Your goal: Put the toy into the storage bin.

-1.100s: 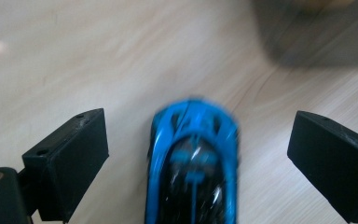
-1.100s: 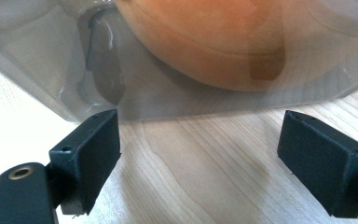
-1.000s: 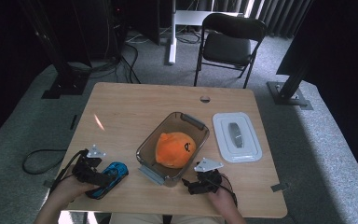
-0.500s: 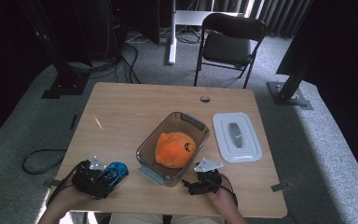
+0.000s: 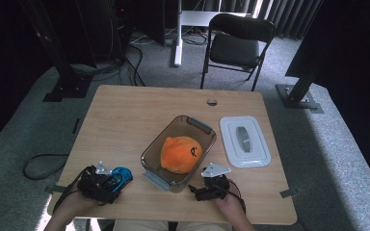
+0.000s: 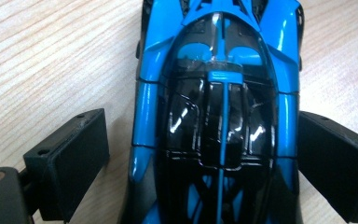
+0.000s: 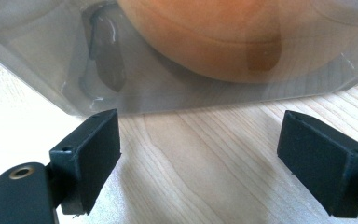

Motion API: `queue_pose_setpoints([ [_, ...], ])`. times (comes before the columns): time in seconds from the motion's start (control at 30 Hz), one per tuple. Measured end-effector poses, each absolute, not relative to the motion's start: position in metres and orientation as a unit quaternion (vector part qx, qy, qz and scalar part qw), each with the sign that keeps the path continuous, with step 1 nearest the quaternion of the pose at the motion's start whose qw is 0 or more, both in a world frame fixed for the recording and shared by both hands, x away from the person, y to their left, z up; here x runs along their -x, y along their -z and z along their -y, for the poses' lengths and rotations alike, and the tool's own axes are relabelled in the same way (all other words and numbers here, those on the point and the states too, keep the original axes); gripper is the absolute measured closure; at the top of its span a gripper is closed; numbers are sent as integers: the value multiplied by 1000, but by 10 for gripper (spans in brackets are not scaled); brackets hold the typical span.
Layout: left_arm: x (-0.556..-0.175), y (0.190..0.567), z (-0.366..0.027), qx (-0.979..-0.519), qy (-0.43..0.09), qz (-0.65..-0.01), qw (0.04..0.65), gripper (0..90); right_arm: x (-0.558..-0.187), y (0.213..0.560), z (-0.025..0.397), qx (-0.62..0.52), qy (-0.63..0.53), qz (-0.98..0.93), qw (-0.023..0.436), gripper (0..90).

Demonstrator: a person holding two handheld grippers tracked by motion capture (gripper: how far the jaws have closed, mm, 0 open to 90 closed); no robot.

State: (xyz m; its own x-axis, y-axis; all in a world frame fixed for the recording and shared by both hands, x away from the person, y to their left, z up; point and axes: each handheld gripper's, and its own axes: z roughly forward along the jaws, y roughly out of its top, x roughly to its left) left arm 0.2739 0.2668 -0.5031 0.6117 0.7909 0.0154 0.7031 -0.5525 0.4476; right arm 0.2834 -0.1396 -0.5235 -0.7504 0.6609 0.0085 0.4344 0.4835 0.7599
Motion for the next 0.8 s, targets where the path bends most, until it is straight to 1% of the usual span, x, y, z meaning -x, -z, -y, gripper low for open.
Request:
queue_pose_setpoints([
  [0.37, -277, 502, -262, -880, -105, -418, 201, 68, -284, 524, 139, -323, -387, -851, 147, 129],
  [0.4, -277, 501, -262, -879, -105, -418, 204, 88, -284, 525, 139, -323, -387, -851, 147, 129],
  [0.43, -276, 500, -262, -879, -107, -418, 205, 139, -284, 525, 139, -323, -387, -851, 146, 129],
  [0.53, -275, 498, -262, -880, -107, -410, 213, 245, -284, 525, 138, -322, -386, -852, 146, 129],
  [0.57, -276, 498, -262, -881, -107, -408, 213, 261, -284, 525, 138, -323, -385, -852, 146, 129],
  [0.8, -279, 497, -260, -882, -105, -408, 212, 265, -284, 524, 139, -324, -388, -851, 144, 132],
])
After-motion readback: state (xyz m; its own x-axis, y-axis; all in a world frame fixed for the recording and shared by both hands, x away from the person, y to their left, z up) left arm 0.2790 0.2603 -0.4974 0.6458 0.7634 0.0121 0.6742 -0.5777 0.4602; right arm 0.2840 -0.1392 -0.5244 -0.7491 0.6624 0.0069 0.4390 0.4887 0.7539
